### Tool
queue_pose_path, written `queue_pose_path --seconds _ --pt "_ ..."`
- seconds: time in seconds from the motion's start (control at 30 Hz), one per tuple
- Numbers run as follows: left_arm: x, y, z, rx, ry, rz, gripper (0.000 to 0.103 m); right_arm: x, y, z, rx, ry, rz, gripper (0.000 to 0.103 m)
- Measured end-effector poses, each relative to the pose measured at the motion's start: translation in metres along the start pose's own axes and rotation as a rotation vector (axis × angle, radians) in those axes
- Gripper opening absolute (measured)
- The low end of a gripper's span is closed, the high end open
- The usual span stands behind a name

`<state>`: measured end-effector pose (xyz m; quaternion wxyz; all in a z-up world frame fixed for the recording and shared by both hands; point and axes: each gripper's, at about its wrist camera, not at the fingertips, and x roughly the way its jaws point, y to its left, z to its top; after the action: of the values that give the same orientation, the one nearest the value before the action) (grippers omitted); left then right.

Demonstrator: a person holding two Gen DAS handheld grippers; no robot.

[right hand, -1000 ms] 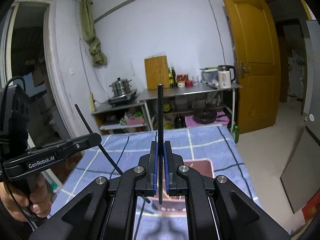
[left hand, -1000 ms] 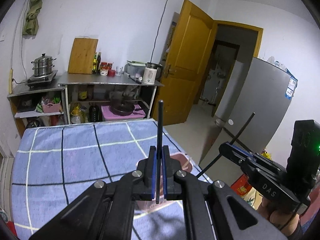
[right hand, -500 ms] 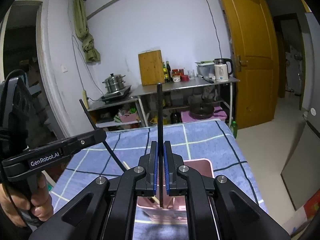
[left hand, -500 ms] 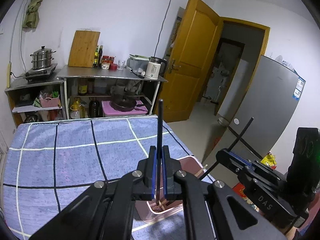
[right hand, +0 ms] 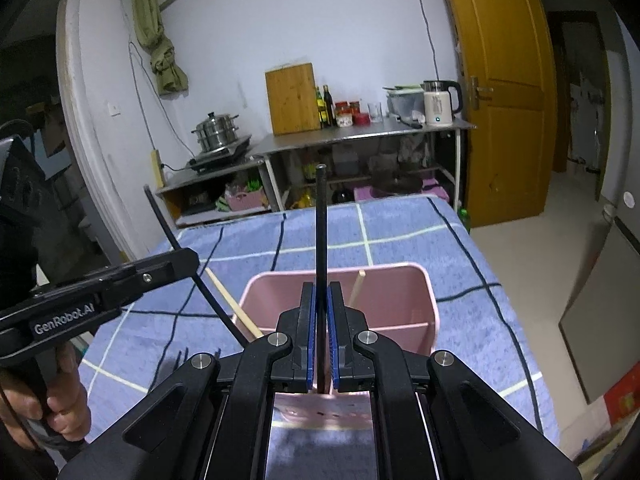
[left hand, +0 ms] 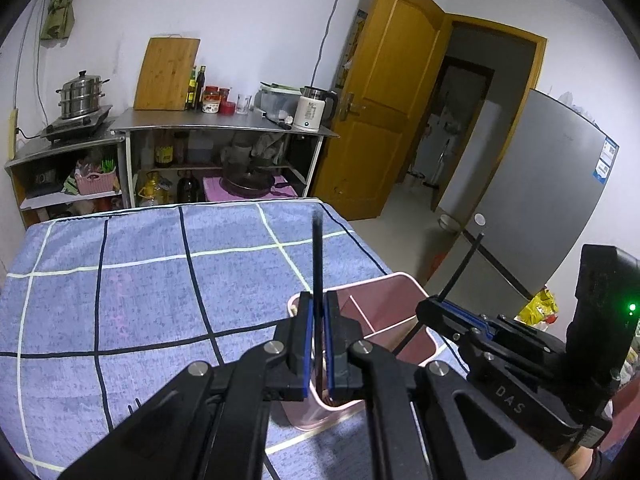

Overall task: Organize utensils
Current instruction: 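Carry the black chopstick into the pink holder and open the right tool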

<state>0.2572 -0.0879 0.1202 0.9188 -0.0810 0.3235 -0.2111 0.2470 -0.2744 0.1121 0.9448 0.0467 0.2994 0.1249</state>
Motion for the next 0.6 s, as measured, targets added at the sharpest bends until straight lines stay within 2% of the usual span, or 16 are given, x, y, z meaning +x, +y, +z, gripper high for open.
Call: queue_pose_path --seconds 0.2,0.33,0.47,0.6 --pt "-0.002 0.001 -0.001 -0.002 -0.008 0.004 0.007 -0.002 -0.002 -0.001 0.006 0.008 -0.002 0.007" --pt "-0.016 -0.001 -0.001 0.001 -0.032 0.003 0.018 -0.017 0.000 0.001 0.004 -0.021 -0.013 0.018" --pt "-0.034 -0.001 -0.001 0.003 -0.061 0.004 0.019 -0.032 0.001 0.002 0.013 -0.049 -0.016 0.028" --pt "-0.054 0.001 -0.002 0.002 -0.089 0.015 0.020 -0.049 0.002 0.000 0.027 -0.074 -0.002 0.029"
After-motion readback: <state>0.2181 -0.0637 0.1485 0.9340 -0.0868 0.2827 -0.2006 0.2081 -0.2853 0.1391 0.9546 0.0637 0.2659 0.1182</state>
